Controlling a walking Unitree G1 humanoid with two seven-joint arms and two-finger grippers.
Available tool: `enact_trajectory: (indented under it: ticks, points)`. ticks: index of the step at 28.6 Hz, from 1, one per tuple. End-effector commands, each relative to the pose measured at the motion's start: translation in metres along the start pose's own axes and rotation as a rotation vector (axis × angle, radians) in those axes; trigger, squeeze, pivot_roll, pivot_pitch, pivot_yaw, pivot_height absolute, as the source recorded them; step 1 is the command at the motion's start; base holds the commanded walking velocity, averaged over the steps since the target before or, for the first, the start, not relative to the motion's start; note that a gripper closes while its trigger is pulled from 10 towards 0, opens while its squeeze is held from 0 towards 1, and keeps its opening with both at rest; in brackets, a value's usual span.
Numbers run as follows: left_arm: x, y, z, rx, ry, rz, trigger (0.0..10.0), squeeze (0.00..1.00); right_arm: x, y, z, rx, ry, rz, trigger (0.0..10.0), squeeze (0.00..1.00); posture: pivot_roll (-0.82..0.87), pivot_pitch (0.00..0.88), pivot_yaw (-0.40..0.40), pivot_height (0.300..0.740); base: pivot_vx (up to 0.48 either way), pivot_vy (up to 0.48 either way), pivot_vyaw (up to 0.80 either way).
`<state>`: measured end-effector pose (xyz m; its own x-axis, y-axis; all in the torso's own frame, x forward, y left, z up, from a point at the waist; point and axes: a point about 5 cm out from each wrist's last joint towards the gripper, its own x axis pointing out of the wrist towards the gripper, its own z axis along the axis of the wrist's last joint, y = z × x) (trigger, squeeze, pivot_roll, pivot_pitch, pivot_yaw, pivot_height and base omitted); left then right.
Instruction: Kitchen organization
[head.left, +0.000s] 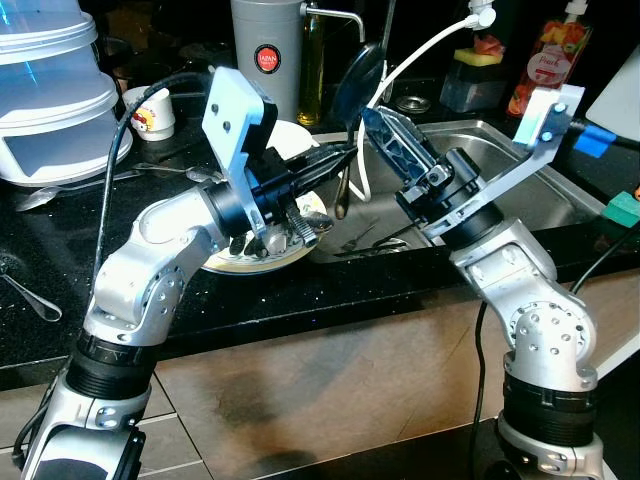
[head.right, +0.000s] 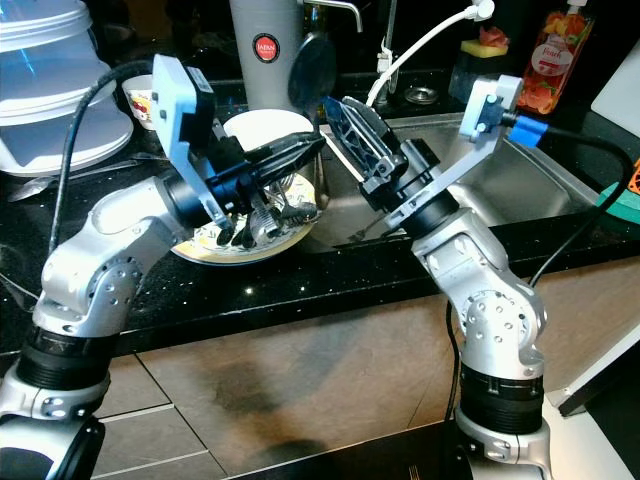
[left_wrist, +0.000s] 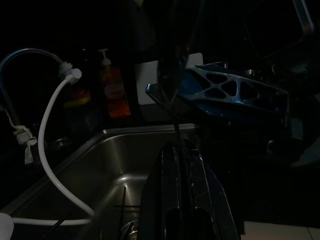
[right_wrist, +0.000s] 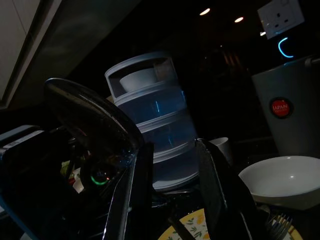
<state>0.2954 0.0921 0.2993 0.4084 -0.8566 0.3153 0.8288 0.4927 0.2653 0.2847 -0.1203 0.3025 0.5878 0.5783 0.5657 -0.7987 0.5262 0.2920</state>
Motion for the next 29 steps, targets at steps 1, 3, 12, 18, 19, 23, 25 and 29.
enact_trajectory:
  ticks: [1,3,12,18,19,23,25,29]
  points:
    - [0.001,-0.004,0.001,0.004,0.004,-0.016,10.0,0.0,-0.001,0.002,-0.007,-0.01,0.046,0.02,10.0,0.0,0.03,0.0,-0.017,0.74,0.0,0.0,0.0]
    - [0.001,-0.003,0.001,0.0,0.005,-0.018,10.0,0.0,-0.003,0.003,-0.008,-0.026,0.059,0.031,10.0,0.0,0.03,0.0,-0.017,0.74,0.0,0.0,0.0]
    - [0.008,0.038,-0.009,0.025,0.08,0.278,10.0,0.0,-0.02,-0.022,-0.011,-0.246,0.17,-0.112,10.0,0.0,0.02,0.0,-0.016,0.74,0.0,0.0,0.0]
    - [0.064,0.052,-0.047,0.005,0.307,0.308,10.0,0.0,-0.034,-0.065,0.016,-0.466,0.103,-0.482,10.0,0.0,-0.02,0.0,0.02,0.74,0.0,0.0,0.0]
    - [0.064,0.052,-0.047,0.005,0.307,0.308,10.0,0.0,-0.034,-0.065,0.016,-0.466,0.103,-0.482,10.0,0.0,-0.02,0.0,0.02,0.74,0.0,0.0,0.0]
    - [0.081,0.047,-0.06,-0.003,0.385,0.28,10.0,0.0,-0.035,-0.069,0.024,-0.537,0.059,-0.554,10.0,0.0,-0.03,0.0,0.03,0.74,0.0,0.0,0.0]
    - [0.101,0.03,-0.073,0.02,0.46,0.175,10.0,0.0,-0.035,-0.068,0.033,-0.631,-0.001,-0.607,10.0,0.0,-0.05,0.004,0.041,0.74,0.0,0.0,0.0]
    - [0.116,0.012,-0.086,0.027,0.503,0.108,10.0,0.16,-0.033,-0.063,0.039,-0.677,-0.06,-0.621,10.0,0.0,-0.07,0.007,0.053,0.74,0.0,0.0,0.0]
